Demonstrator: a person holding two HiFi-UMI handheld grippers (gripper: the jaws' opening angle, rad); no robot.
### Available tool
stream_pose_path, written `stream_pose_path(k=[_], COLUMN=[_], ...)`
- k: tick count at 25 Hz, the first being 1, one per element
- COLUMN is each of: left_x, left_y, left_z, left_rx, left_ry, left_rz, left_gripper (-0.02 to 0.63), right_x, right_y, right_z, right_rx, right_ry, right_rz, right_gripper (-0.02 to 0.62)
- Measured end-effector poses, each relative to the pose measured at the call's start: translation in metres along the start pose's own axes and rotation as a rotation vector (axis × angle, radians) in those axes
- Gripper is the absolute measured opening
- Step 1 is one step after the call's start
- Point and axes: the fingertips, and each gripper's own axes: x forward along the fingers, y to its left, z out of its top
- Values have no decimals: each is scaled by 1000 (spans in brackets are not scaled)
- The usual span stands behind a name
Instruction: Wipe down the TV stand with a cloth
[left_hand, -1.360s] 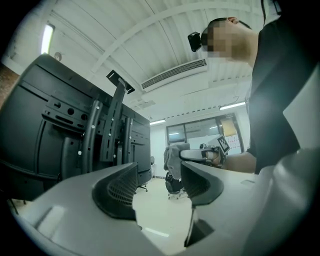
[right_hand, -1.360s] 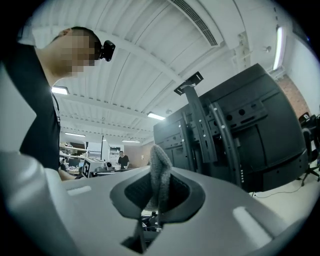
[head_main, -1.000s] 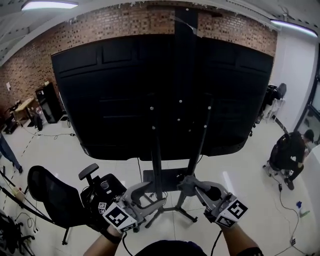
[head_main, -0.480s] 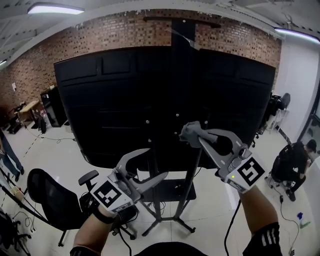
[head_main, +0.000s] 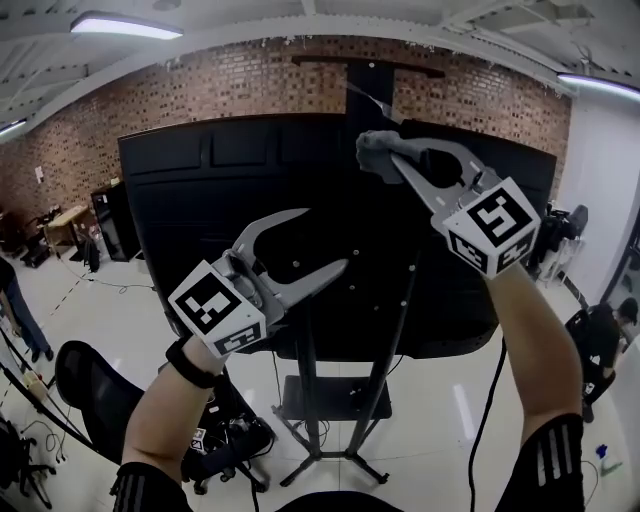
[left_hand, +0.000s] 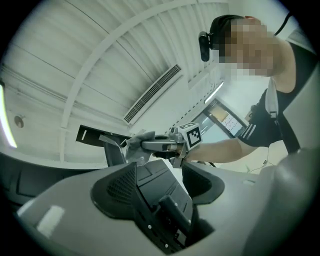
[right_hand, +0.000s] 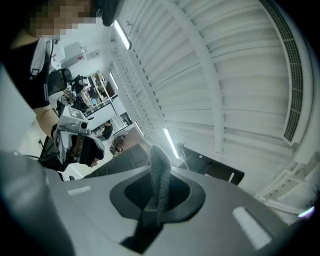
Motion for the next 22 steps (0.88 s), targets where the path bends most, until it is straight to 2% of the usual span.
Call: stream_pose_path(k=[7, 12, 18, 22], left_x=[18, 29, 32, 27], left_y=[37, 44, 48, 43], left_z=[17, 22, 24, 12], left_rx=[-13, 37, 24, 13], left_ry=[4, 35, 26, 40], left_rz=[34, 26, 27, 30], left_gripper=[310, 310, 310, 310], right_x=[60, 86, 106, 99], right_y=[-53, -71, -90, -79], right_z=[24, 36, 3, -19], right_rx=[-257, -382, -423, -376], right_ry=[87, 125, 257, 265], right_rz=[-77, -115, -149, -134], right_gripper=[28, 28, 28, 28])
